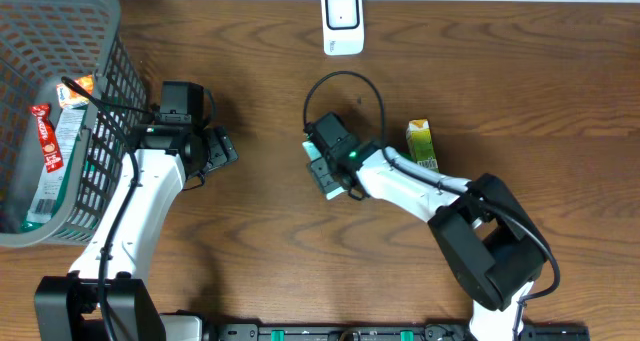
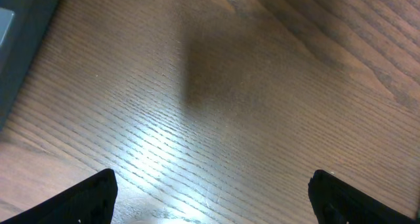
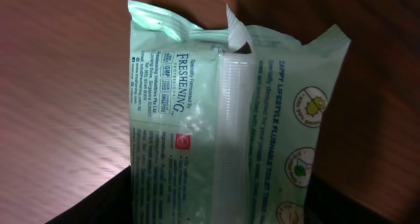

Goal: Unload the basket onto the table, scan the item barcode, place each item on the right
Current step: 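Hold the wipes pack barcode up toward the white scanner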

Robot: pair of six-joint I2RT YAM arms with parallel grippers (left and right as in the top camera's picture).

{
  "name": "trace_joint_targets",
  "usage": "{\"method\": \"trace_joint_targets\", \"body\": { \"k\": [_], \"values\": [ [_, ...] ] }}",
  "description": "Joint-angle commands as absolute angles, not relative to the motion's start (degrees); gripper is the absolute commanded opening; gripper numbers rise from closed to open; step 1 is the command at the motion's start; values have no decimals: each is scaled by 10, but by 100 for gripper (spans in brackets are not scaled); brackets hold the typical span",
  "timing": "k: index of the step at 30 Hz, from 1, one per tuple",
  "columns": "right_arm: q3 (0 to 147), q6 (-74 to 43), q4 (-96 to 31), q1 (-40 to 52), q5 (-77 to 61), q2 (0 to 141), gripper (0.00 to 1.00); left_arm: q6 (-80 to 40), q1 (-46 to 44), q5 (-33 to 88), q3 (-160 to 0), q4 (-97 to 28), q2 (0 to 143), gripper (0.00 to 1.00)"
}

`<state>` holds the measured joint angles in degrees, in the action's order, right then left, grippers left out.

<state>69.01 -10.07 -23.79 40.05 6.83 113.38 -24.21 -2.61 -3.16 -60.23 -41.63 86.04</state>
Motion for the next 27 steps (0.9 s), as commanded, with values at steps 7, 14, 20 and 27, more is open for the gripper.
{"method": "trace_joint_targets", "body": {
  "k": [7, 14, 20, 27],
  "values": [
    [683, -168, -266, 363, 71, 1141, 70, -243, -23, -35, -597, -417, 862, 94],
    [709, -169, -286, 364, 72, 1095, 91, -243, -23, -35, -597, -417, 862, 94],
    [720, -184, -276, 364, 69, 1057, 89, -243, -23, -35, -597, -417, 862, 94],
    [719, -184, -224, 365, 50, 1066, 23, -243, -23, -35, -597, -417, 862, 94]
  ]
}}
